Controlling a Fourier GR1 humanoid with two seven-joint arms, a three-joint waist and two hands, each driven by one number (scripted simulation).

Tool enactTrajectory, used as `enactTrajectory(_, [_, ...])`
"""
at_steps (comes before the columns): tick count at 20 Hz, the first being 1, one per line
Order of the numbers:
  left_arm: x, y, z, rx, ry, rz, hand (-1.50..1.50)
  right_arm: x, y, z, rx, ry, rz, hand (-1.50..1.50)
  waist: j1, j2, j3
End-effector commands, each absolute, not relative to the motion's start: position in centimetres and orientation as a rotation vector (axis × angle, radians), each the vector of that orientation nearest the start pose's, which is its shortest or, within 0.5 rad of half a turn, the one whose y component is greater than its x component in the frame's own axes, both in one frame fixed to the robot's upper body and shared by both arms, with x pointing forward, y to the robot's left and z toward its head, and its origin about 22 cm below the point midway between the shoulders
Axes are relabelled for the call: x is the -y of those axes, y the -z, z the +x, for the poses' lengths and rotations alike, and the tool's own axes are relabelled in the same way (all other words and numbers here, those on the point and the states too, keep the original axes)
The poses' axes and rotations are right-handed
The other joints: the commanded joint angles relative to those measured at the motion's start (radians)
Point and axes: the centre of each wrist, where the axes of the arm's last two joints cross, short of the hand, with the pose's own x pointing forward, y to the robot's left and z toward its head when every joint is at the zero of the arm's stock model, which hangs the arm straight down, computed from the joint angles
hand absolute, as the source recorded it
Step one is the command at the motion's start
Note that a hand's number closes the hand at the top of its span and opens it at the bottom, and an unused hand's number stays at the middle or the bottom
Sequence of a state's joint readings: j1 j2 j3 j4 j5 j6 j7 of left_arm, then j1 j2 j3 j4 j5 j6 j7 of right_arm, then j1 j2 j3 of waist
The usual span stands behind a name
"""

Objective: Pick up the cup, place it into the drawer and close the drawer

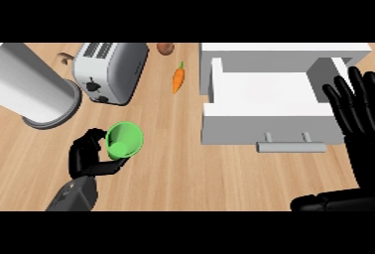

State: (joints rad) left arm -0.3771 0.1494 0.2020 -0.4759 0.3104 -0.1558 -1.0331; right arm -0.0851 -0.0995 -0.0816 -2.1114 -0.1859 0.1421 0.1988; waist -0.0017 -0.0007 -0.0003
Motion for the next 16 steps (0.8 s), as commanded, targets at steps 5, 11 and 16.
enactTrajectory(5, [-27.1, 8.9, 30.0, 2.061, -0.223, -0.264, 1.50, 24.5, -15.3, 22.3, 1.994, -0.156, 0.136, -1.50, 0.016, -0.005, 0.002])
enactTrajectory(11, [-24.2, 4.4, 30.6, 2.059, -0.131, -0.366, 1.50, 24.4, -12.9, 21.6, 1.974, -0.132, 0.147, -1.50, 0.010, -0.004, 0.001])
enactTrajectory(16, [-20.7, -2.4, 31.6, 2.090, -0.095, -0.404, 1.50, 25.1, -14.9, 22.1, 1.979, -0.110, 0.127, -1.50, 0.008, -0.004, 0.001])
